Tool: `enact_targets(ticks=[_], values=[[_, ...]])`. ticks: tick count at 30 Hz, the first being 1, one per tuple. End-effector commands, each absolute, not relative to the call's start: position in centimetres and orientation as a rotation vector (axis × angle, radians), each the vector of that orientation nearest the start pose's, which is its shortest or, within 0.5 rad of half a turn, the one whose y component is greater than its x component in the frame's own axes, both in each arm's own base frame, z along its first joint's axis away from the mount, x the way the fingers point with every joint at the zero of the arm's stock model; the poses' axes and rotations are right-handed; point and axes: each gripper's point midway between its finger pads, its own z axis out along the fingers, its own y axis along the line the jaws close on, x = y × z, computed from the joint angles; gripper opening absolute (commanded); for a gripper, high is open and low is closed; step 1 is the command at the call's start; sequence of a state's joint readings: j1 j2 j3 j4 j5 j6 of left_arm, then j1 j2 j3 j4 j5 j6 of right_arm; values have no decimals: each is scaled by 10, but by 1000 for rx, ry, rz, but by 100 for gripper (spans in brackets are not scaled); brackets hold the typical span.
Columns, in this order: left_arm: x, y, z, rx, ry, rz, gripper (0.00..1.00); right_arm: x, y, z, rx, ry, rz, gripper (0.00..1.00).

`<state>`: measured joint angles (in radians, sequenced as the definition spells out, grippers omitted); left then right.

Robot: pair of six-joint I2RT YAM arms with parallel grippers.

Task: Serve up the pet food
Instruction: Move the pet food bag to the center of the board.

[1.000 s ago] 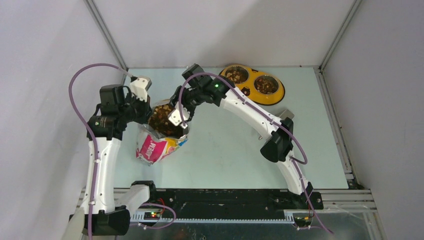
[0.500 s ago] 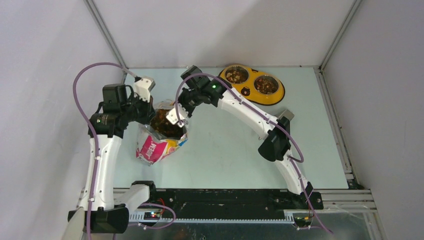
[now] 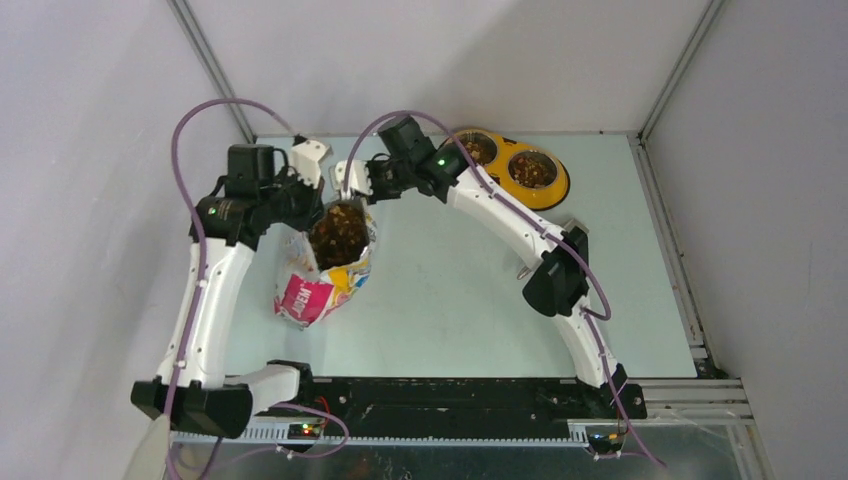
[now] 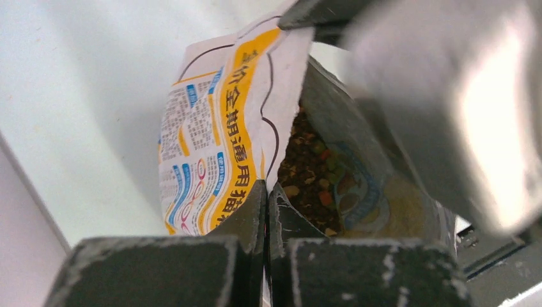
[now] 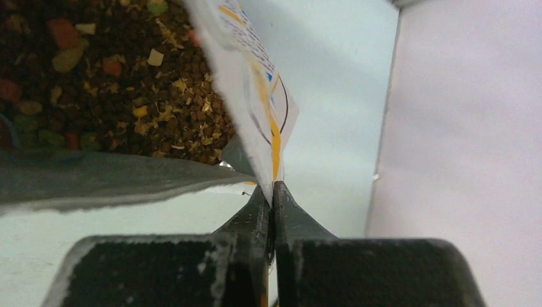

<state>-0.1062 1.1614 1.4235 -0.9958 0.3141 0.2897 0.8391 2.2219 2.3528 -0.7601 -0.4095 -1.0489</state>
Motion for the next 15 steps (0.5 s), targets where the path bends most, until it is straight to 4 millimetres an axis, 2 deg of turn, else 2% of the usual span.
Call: enact_targets(ticks=[1,2,3,4,5,6,7,8,9,10,11,12,13,14,15], values=[[303,-92,298,692,2150,-247,0,468,371,387,-1285,1284,137,0],[306,-97,299,708,2150,-255,0,479,347,391,-1234,1333,105,0],[314,-101,303,711,2146,-255,0,480,334,398,-1179,1374,117,0],[323,-106,311,715,2130,-257,0,490,311,400,-1128,1418,93,0],[327,-107,316,710,2121,-260,0,486,297,410,-1086,1439,98,0],[336,-111,331,706,2090,-262,0,492,277,407,-1053,1480,78,0],[339,-112,336,703,2084,-265,0,485,263,425,-1006,1468,75,0],[345,-115,351,702,2050,-268,4,489,246,412,-987,1518,48,0],[345,-116,357,705,2047,-274,10,482,234,414,-967,1519,26,0],[345,-118,367,709,2031,-284,34,483,219,415,-939,1532,-11,0],[343,-119,372,712,2021,-291,47,476,205,418,-907,1539,-41,0],[339,-120,378,716,1997,-301,69,473,197,419,-890,1546,-52,0],[336,-120,380,717,1983,-304,78,467,187,417,-864,1569,-51,0],[328,-120,381,721,1960,-305,93,459,181,420,-833,1581,-40,0],[316,-119,389,724,1918,-306,97,458,175,410,-819,1613,-48,0]])
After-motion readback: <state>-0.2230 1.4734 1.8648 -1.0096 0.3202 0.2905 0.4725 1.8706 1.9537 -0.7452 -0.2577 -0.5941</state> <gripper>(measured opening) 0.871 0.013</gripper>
